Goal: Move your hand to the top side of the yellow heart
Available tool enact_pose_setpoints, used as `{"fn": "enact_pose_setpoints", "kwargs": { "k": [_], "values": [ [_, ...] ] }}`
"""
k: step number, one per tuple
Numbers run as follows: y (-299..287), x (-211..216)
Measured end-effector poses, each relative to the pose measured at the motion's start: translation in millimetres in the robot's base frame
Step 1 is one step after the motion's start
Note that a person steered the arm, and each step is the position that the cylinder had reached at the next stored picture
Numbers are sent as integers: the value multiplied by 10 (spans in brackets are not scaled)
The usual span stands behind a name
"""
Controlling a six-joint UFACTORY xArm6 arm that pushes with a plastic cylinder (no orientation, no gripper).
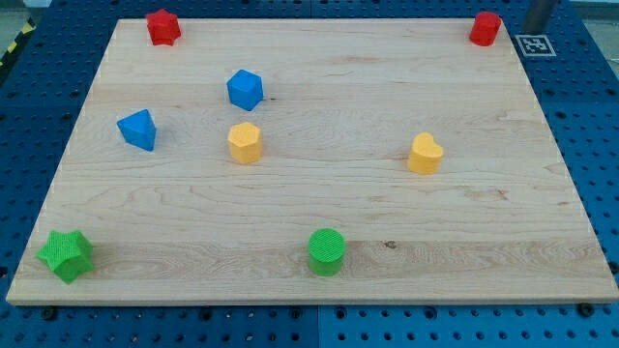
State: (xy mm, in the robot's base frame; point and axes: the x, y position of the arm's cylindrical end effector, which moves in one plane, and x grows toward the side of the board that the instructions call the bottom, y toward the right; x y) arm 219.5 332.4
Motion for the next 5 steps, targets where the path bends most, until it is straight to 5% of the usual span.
{"fn": "enact_pose_setpoints", "kwargs": {
  "k": [2,3,5],
  "values": [
    [-195,569],
    [-718,665],
    [-749,665]
  ]
}}
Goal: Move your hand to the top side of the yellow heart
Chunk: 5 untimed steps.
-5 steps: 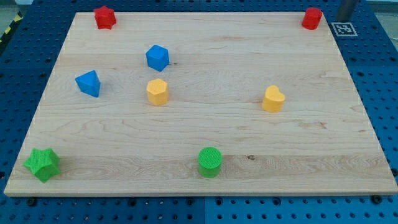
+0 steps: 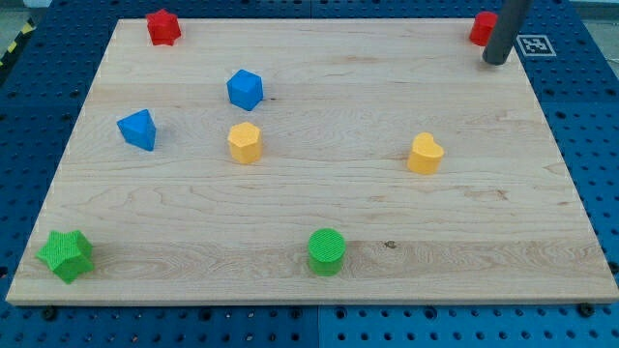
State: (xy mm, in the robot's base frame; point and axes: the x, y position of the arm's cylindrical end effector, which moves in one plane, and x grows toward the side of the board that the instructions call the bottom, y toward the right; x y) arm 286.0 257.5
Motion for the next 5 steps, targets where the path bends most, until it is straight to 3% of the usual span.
{"fn": "enact_pose_setpoints", "kwargs": {
  "k": [2,5],
  "values": [
    [-7,0],
    [-643,108]
  ]
}}
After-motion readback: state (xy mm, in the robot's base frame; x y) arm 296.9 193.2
